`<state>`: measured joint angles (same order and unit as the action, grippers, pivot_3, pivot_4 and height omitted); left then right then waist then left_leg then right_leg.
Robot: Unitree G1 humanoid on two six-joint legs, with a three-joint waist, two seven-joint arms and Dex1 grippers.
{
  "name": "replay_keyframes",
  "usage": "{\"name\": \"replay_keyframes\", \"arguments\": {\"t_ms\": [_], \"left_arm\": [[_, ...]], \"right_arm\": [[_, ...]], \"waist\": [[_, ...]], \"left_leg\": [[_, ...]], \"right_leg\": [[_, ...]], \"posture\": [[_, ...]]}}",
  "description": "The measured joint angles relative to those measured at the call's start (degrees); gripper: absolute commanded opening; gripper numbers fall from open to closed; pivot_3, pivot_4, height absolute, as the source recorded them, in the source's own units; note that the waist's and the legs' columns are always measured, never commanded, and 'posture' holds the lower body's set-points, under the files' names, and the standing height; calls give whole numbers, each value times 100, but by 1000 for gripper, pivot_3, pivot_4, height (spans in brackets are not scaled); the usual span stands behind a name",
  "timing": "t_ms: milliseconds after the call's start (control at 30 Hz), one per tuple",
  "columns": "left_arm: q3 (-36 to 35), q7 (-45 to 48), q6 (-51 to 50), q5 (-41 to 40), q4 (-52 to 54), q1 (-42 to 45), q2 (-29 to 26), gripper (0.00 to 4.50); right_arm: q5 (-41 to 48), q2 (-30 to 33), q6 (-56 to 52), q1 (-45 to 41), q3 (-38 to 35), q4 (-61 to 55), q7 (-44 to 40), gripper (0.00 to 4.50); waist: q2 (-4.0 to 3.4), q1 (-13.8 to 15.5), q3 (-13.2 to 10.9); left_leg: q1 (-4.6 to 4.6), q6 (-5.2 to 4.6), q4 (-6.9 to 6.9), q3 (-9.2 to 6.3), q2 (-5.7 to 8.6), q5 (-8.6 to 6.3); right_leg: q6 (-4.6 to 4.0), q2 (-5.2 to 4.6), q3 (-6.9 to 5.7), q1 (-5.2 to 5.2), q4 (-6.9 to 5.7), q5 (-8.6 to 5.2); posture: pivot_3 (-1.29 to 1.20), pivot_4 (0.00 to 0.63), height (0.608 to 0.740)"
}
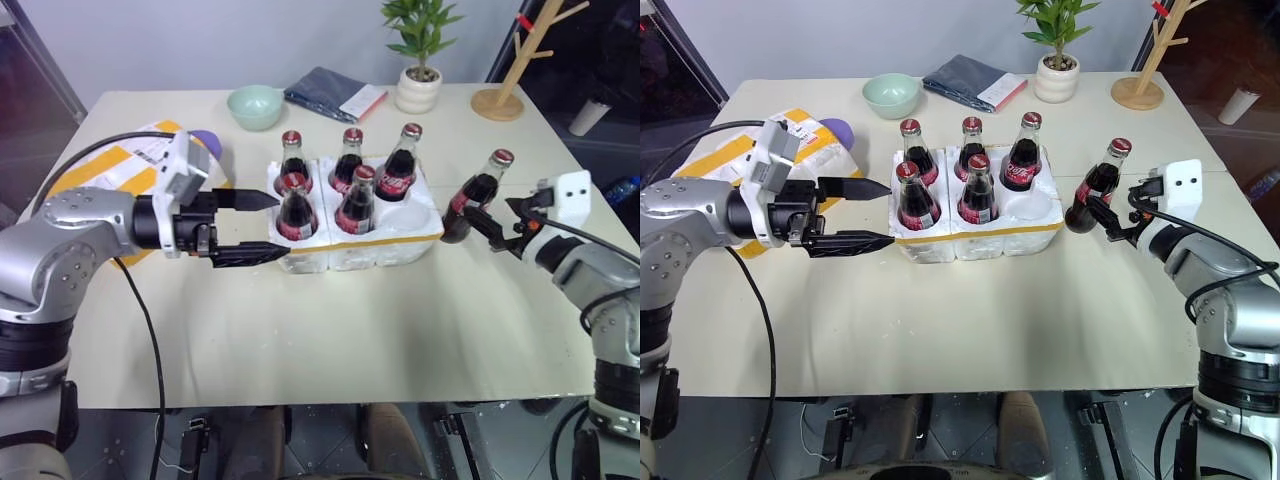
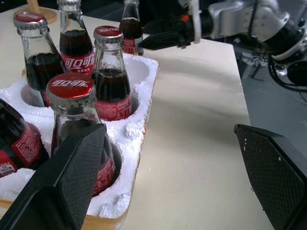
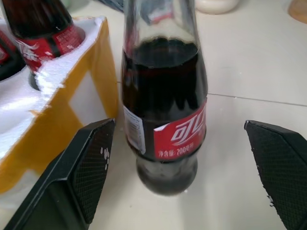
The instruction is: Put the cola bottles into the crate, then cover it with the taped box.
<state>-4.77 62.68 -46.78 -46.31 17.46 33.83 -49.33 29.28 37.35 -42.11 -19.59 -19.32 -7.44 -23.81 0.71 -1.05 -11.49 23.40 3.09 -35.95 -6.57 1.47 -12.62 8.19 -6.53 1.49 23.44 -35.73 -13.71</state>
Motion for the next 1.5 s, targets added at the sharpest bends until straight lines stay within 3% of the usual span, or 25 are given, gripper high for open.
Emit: {"name": "replay_keyframes", "arguments": {"t_ms": [267, 367, 433, 767, 967, 1100, 1500], "left_arm": [[-39, -45, -3, 0, 122, -95, -96, 4500], [-50, -75, -5, -8, 155, -95, -101, 4500], [-52, -85, -5, -10, 168, -97, -103, 4500], [-59, -149, -4, -21, 175, -163, -116, 4500], [-60, -195, -3, -45, 177, -224, -114, 4500], [-60, -229, -2, -45, 177, -228, -96, 4500], [-60, -306, 9, -44, 174, -224, -17, 4500]], "right_arm": [[-433, -206, 680, -718, 409, 1211, -183, 4403], [-545, -301, 877, -909, 508, 1574, -227, 3558], [-553, -338, 912, -988, 521, 1669, -256, 2736], [-182, -296, 764, -812, 227, 1137, -566, 2771], [1361, -241, -74, -1225, -430, -36, -760, 2771], [2140, -197, -572, -1388, -372, -694, -880, 2771], [968, 7, -342, -1166, 952, -348, -973, 2771]], "waist": [[0, -10, 0], [-1, -9, -1], [-1, 9, -1], [-30, -1, -18], [-41, -35, -25], [-41, -12, -25], [-37, 1, -24]], "left_leg": [[-1, 0, 1, 0, 0, 0], [-1, 0, 4, -1, 0, 0], [1, 1, 3, -1, 1, 0], [4, 1, 5, -1, 1, 0], [4, 1, 7, -2, -1, 0], [4, 0, 5, -2, -1, 0], [7, 1, 2, -2, 0, 0]], "right_leg": [[0, 1, 0, 1, 0, 0], [0, 1, 0, 2, 0, 0], [1, 1, 0, 1, 0, 0], [1, 1, 0, 7, -1, 1], [0, 1, 0, 15, -13, 0], [0, 1, 0, 12, -12, 0], [0, 1, 0, 15, -12, 0]], "posture": [[0, 150, 739], [0, 150, 739], [0, 150, 739], [0, 150, 739], [0, 150, 739], [0, 150, 739], [0, 150, 739]]}}
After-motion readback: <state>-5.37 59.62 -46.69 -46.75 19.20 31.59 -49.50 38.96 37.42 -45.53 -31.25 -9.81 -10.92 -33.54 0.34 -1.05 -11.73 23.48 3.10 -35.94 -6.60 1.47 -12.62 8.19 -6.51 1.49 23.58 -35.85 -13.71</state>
